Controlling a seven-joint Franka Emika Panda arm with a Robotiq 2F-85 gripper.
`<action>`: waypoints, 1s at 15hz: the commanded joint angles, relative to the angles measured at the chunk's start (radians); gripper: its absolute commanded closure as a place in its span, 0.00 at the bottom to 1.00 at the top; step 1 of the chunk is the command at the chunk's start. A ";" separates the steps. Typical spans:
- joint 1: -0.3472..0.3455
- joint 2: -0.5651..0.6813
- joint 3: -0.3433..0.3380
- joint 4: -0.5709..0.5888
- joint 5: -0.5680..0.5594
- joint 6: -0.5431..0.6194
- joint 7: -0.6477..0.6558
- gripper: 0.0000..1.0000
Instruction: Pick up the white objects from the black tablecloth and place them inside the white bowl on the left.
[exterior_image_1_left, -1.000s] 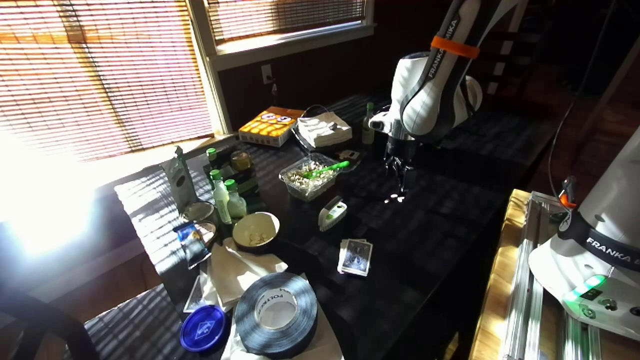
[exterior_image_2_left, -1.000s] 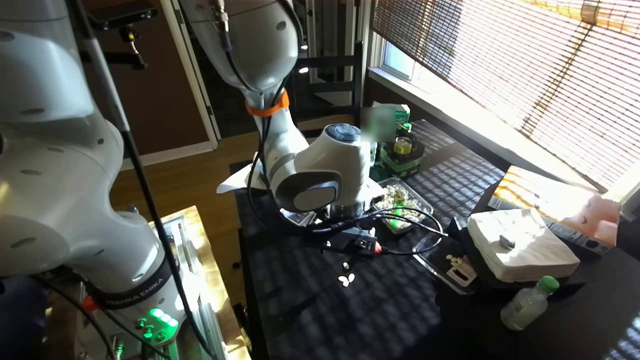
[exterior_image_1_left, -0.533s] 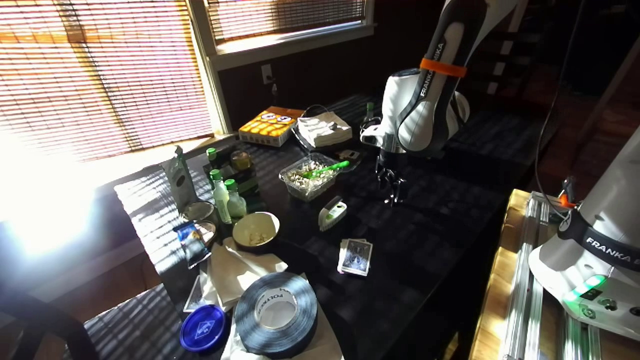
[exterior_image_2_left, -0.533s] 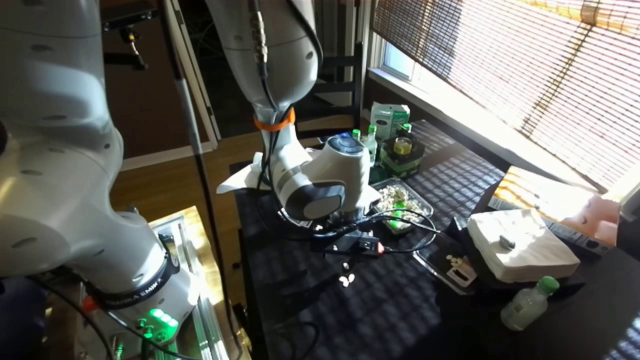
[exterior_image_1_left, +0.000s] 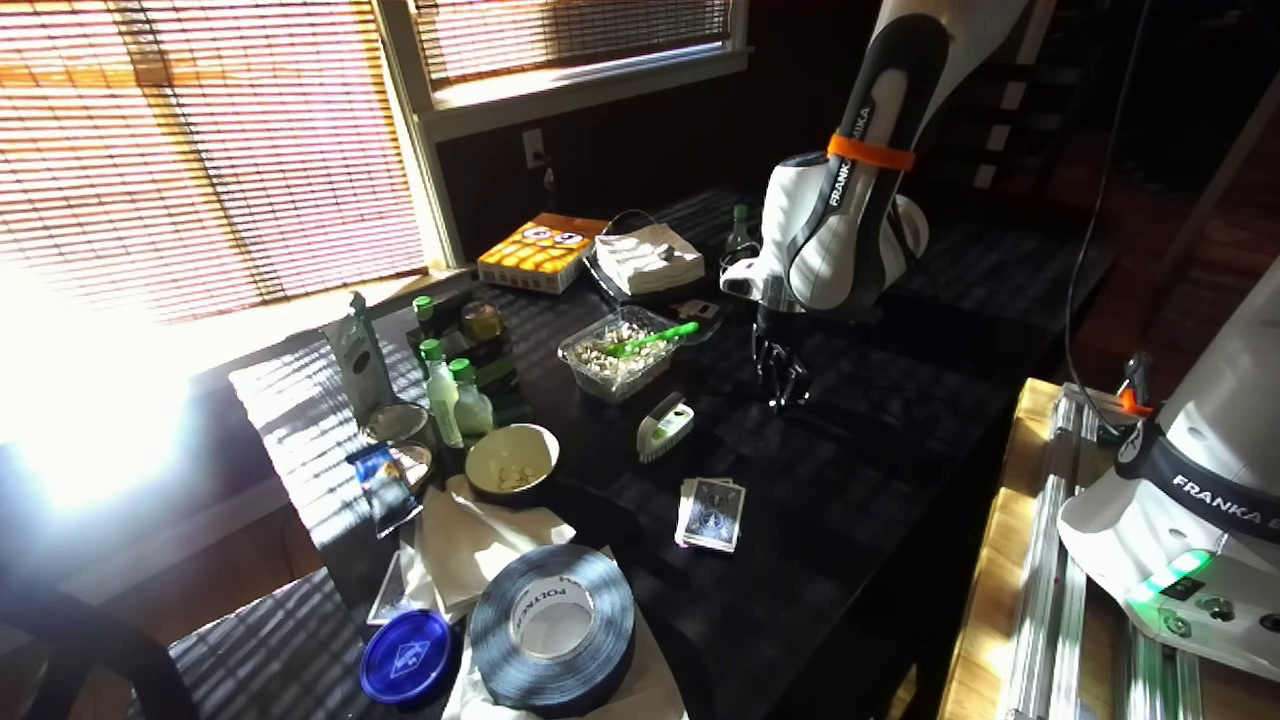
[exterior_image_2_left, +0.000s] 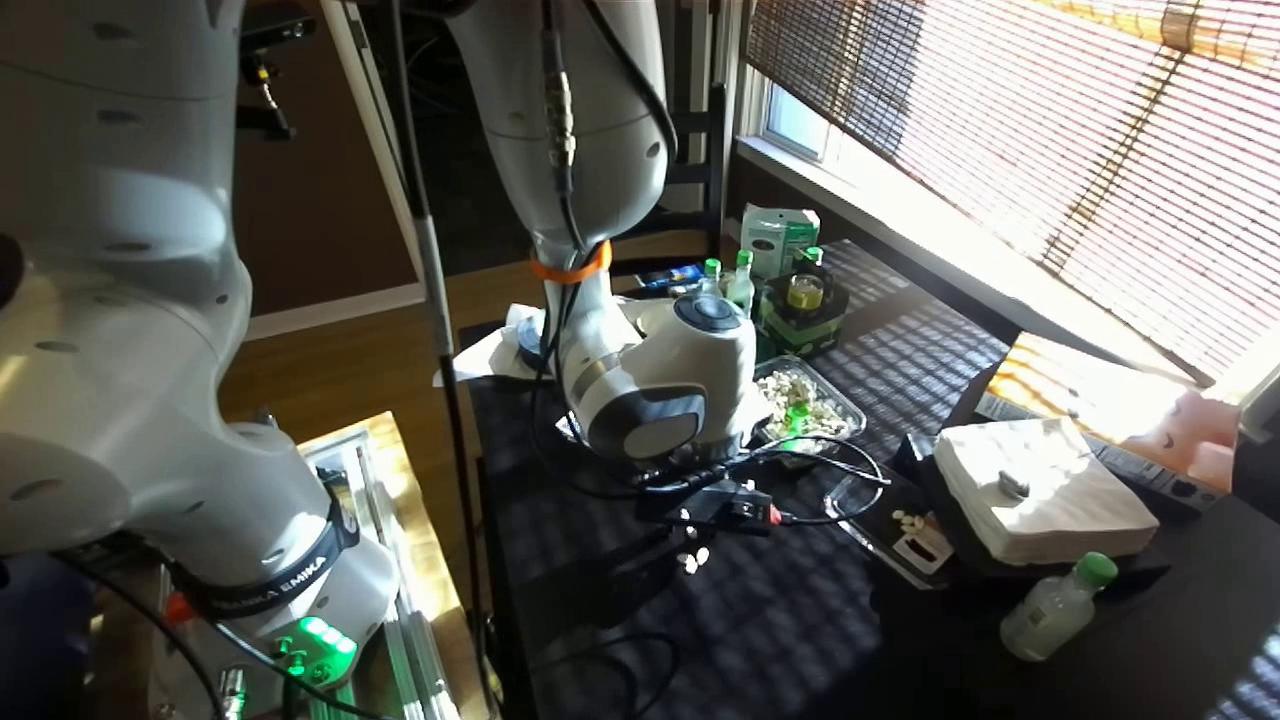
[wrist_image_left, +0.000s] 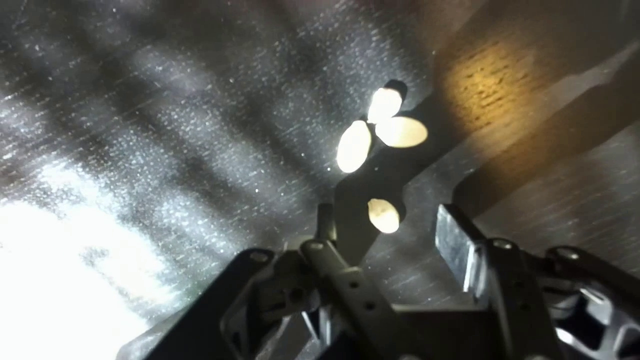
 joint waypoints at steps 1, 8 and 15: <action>-0.037 0.038 0.022 0.024 -0.034 0.019 -0.008 0.65; -0.052 0.040 0.036 0.027 -0.035 0.026 -0.012 1.00; -0.109 -0.029 0.093 -0.016 -0.012 0.031 -0.010 0.99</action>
